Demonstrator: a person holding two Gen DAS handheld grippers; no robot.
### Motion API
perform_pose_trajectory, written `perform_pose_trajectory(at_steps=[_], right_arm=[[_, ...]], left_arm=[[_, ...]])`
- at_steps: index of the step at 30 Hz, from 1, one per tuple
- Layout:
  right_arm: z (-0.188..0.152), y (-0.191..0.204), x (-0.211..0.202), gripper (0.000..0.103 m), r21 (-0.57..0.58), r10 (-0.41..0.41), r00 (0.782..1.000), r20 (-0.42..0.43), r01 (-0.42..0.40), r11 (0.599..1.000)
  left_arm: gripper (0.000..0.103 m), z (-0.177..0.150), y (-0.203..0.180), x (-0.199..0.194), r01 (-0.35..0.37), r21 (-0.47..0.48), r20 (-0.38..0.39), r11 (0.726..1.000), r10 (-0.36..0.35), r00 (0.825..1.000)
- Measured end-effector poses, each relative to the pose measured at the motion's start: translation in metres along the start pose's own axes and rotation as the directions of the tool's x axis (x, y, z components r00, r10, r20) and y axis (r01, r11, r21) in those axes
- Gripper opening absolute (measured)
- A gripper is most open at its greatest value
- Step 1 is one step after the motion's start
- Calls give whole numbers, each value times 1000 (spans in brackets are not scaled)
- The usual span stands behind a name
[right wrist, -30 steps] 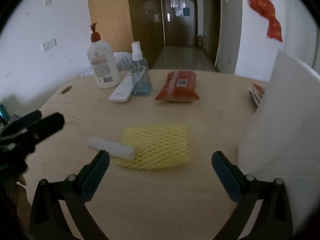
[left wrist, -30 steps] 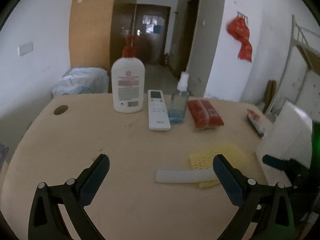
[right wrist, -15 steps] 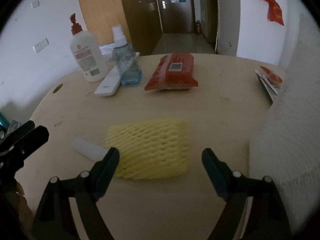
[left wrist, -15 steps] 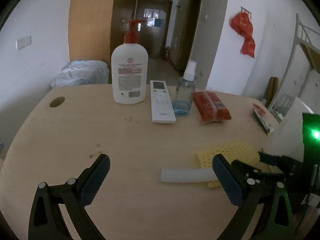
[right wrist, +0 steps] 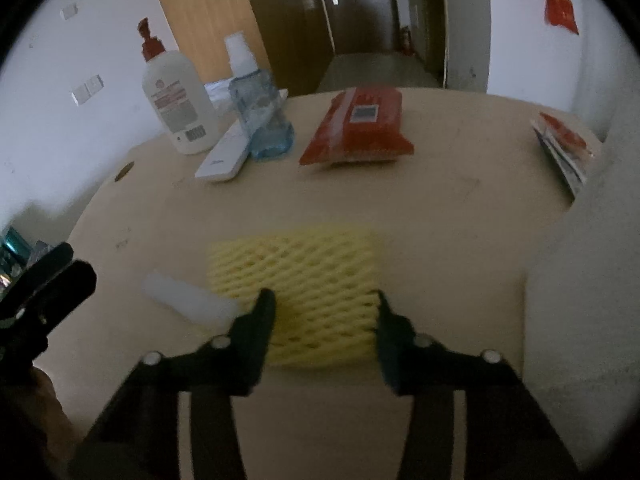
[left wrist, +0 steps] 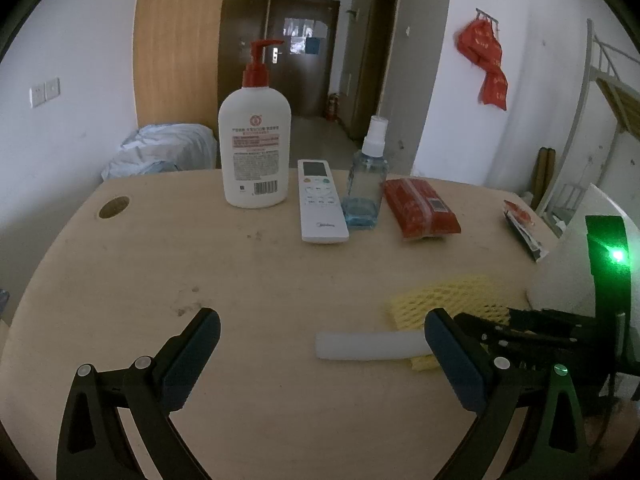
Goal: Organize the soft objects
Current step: 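Lower the right gripper onto the yellow net sponge and pinch its edge, then lift the yellow sponge with the right gripper while the left gripper pinches the white foam tube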
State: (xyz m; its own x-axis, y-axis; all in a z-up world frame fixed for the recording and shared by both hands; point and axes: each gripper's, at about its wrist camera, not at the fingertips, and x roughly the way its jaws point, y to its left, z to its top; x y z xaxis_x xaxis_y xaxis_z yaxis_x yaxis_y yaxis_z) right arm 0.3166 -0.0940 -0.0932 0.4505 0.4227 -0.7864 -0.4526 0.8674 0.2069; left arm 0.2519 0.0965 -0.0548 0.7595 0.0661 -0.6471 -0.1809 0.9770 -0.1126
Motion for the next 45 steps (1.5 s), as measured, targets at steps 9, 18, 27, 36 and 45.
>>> perform_pose_trajectory(at_steps=[9,18,27,36,45], right_arm=[[-3,10,-18,11,-33,35,996,78,-33,999],[-5,20,-55,8,-63,95,983,156,-86,994],[-12,29,-94,8,-86,49,962,268,-27,996],[-23,26,-90,8,-92,58,965,256,-35,995],[-32,19,-92,8,-107,77,965,251,-51,993]], left_arm=[[102,-1,-2,2,-12,13,-4,1000,12,1000],[102,-1,1,3,5,-4,-16,1000,-5,1000],[102,-6,-3,22,44,-23,-121,999,-46,992],[98,-6,-17,41,-20,-46,-172,999,12,985],[87,-10,-27,61,-102,-58,-251,993,85,964]])
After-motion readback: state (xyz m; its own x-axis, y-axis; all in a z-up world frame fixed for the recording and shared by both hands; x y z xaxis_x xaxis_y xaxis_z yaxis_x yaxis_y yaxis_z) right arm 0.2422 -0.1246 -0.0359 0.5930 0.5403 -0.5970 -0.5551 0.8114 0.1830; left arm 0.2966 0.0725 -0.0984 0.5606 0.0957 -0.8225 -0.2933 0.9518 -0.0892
